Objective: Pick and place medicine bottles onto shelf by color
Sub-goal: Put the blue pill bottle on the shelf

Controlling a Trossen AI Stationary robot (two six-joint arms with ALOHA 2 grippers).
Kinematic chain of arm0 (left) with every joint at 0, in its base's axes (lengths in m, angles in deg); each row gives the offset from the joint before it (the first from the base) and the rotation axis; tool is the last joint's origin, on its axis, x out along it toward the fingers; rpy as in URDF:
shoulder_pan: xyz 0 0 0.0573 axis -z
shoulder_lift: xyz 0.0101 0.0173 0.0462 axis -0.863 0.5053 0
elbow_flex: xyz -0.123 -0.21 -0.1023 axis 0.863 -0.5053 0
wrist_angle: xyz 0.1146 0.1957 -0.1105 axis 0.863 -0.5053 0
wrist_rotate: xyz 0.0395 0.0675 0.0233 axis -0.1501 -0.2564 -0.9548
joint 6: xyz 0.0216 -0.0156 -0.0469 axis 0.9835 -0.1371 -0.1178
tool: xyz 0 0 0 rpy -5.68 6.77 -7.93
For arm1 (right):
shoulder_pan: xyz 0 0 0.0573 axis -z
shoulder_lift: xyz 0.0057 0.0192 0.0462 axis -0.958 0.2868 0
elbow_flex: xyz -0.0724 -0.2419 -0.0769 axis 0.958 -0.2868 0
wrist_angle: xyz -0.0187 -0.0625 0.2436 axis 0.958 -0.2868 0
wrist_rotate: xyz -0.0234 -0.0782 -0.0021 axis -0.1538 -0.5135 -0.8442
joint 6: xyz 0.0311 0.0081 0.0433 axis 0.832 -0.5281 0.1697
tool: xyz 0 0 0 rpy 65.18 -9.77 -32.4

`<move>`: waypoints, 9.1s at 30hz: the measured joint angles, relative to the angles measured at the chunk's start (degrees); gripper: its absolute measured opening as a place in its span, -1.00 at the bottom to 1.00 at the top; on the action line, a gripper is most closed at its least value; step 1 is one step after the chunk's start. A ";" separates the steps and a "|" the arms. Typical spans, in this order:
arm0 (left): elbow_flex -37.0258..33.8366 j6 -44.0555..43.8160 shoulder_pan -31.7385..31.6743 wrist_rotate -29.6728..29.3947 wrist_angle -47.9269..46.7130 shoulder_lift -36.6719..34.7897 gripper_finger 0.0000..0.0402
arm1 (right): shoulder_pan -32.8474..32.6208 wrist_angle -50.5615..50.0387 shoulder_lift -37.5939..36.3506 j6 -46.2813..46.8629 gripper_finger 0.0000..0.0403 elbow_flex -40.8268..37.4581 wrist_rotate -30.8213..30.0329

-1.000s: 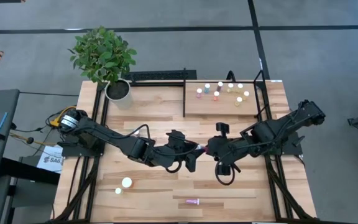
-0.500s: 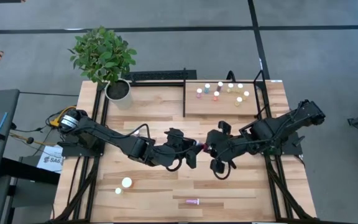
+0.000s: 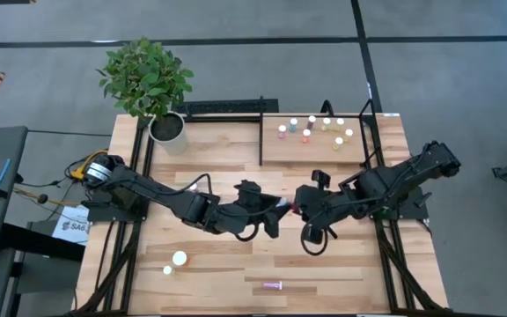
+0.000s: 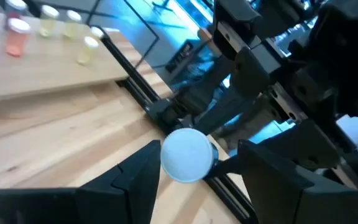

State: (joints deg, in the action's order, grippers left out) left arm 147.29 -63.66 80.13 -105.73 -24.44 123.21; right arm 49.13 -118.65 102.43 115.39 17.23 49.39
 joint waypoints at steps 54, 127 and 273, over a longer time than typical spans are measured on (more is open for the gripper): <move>0.00 58.50 9.59 -2.29 46.42 -0.04 -0.05 | -4.18 43.37 -3.68 -15.63 -0.41 -0.10 7.13; 0.04 15.21 -2.11 68.31 10.94 0.02 -0.59 | -5.21 35.31 -0.07 -47.17 0.31 -0.04 23.85; 0.07 39.61 -7.60 38.14 26.94 -1.55 -0.59 | -2.37 19.69 -6.99 1.25 -0.38 -0.02 6.47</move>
State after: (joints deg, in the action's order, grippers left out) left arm 147.35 -24.05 72.54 -67.59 2.50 121.66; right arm 46.76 -98.96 95.44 116.64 17.21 55.86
